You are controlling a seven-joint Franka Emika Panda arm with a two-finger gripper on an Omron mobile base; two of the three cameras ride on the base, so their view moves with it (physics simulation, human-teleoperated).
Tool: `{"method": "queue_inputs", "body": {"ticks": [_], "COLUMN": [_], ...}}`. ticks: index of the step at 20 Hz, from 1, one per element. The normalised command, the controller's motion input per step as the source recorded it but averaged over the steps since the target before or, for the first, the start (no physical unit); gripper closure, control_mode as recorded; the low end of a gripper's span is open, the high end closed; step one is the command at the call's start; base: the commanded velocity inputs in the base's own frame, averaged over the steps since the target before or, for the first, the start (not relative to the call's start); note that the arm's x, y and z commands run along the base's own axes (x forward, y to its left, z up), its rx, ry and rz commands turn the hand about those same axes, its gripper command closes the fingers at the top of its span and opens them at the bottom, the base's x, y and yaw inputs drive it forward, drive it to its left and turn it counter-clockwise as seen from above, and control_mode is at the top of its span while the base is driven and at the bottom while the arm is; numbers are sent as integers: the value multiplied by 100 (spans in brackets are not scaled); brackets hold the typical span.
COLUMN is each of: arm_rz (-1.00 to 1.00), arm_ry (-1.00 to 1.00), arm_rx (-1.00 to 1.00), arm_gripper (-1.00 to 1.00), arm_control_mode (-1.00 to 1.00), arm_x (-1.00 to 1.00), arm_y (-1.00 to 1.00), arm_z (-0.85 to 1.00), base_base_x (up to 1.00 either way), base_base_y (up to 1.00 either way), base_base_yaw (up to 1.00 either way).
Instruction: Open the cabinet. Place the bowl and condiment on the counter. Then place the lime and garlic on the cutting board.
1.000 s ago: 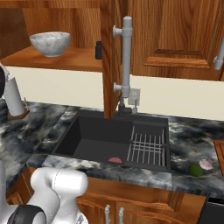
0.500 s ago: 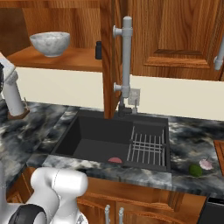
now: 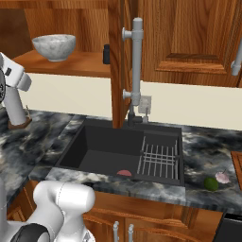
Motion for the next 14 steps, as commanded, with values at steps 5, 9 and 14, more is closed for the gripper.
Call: {"method": "queue_inputs", "body": {"ticks": [5,9,14], "arm_rz": [-1,-3,-4], "arm_ry": [-18,-13,-12], "arm_rx": [-24,-22,-18], "arm_gripper": [-100,-100,-100], "arm_control_mode": [-100,-100,-100], "arm_x": [0,0,0], "arm_y": [-13,-25,-28], "arm_z": [-22,-1,0], "base_base_x": [0,0,0], "base_base_y": [0,0,0], "base_base_yaw": [0,0,0]}}
